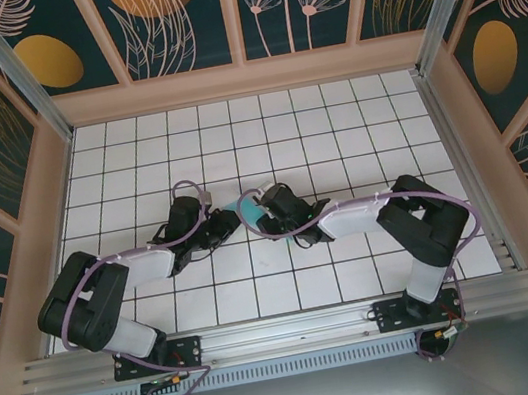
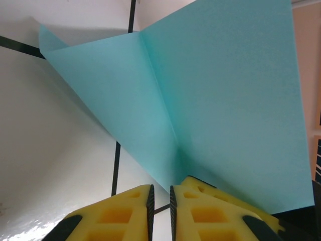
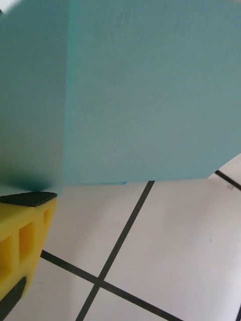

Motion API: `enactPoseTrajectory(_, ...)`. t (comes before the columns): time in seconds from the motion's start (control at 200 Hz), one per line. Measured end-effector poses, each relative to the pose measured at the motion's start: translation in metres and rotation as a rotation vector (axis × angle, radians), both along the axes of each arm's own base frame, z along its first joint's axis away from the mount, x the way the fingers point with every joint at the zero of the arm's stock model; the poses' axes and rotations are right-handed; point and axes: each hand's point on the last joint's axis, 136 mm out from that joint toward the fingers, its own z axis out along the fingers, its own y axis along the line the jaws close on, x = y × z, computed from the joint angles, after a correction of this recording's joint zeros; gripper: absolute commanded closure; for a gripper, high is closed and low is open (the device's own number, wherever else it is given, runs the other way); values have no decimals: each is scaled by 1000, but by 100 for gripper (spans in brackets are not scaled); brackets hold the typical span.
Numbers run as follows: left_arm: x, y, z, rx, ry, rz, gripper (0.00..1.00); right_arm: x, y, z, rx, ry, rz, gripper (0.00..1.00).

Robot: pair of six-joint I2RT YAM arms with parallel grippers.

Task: Fold a paper plane with a square sheet of paper (pick it up from the middle)
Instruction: Fold the wing for the fifth time at the center of the table.

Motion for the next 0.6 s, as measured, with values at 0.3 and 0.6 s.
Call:
enactPoseTrajectory(0.3, 0, 0, -5, 7, 14, 0, 80, -11, 17, 16, 34, -72, 86, 72)
enactPoseTrajectory(0.6, 2, 1, -5, 11, 10, 6, 81, -15, 27, 16, 53, -86, 152, 85)
